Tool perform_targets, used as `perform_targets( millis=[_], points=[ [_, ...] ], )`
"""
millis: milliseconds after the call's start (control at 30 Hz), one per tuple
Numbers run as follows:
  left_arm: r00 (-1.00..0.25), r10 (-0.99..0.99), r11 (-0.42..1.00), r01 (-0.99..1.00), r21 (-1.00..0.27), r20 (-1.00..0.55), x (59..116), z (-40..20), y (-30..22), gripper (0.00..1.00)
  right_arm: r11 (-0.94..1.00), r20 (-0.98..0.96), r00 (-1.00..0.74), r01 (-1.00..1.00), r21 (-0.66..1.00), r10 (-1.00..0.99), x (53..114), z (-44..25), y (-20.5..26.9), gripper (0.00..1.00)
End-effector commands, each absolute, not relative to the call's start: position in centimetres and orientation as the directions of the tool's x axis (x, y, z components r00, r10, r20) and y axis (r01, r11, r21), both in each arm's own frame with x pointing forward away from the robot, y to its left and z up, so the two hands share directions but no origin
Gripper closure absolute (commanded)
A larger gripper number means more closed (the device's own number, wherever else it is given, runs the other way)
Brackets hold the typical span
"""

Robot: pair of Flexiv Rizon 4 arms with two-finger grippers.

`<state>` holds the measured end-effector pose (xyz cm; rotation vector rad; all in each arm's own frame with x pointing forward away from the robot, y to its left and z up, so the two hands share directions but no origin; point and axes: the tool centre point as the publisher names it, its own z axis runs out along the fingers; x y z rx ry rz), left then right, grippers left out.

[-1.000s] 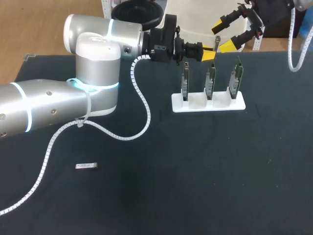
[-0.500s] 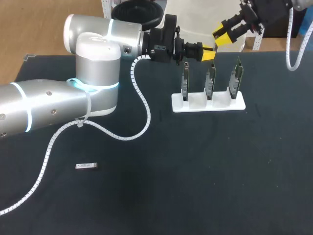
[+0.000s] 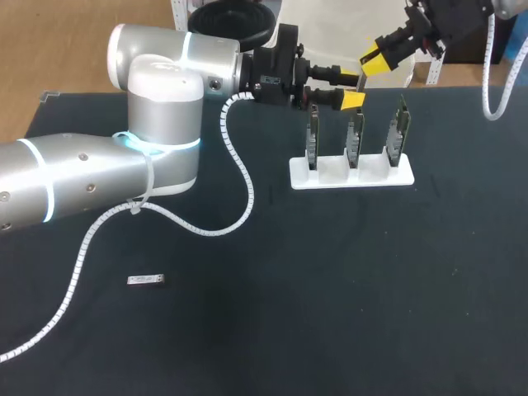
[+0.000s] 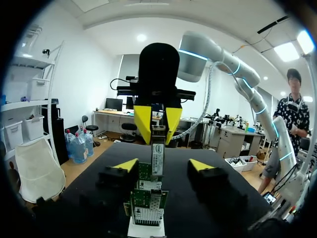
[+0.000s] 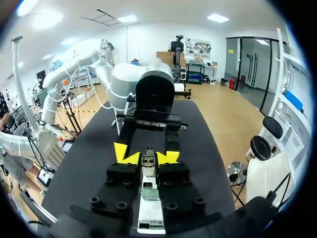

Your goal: Pick up the optical module with the left hand, and insert it into the network port with the right hand.

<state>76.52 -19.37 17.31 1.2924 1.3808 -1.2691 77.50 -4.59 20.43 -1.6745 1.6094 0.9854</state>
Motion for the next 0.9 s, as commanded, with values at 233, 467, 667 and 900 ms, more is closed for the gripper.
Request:
perform_targets(
  millis=[233, 467, 667, 900],
  points=[
    [-0.071, 0.219, -0.035, 0.996, -0.081, -0.973, 76.6, 17.8, -19.2, 0.00, -0.072, -0.845, -0.013, -0.996, 0.061, -0.535, 77.5, 20.4, -4.6, 1.00],
    [-0.052, 0.360, 0.006, 0.999, -0.054, -0.931, 76.6, 18.3, -18.7, 0.00, -0.067, -0.847, -0.013, -0.996, 0.056, -0.531, 77.5, 20.4, -4.7, 1.00],
    [-0.066, 0.413, 0.020, 0.998, -0.063, -0.908, 76.4, 17.8, -18.3, 0.00, -0.065, -0.846, -0.011, -0.996, 0.054, -0.533, 77.4, 20.5, -4.8, 1.00],
    [-0.089, 0.454, 0.039, 0.996, -0.080, -0.886, 76.1, 17.1, -17.8, 0.00, -0.058, -0.843, -0.011, -0.997, 0.050, -0.537, 77.5, 20.6, -4.9, 1.00]
  ],
)
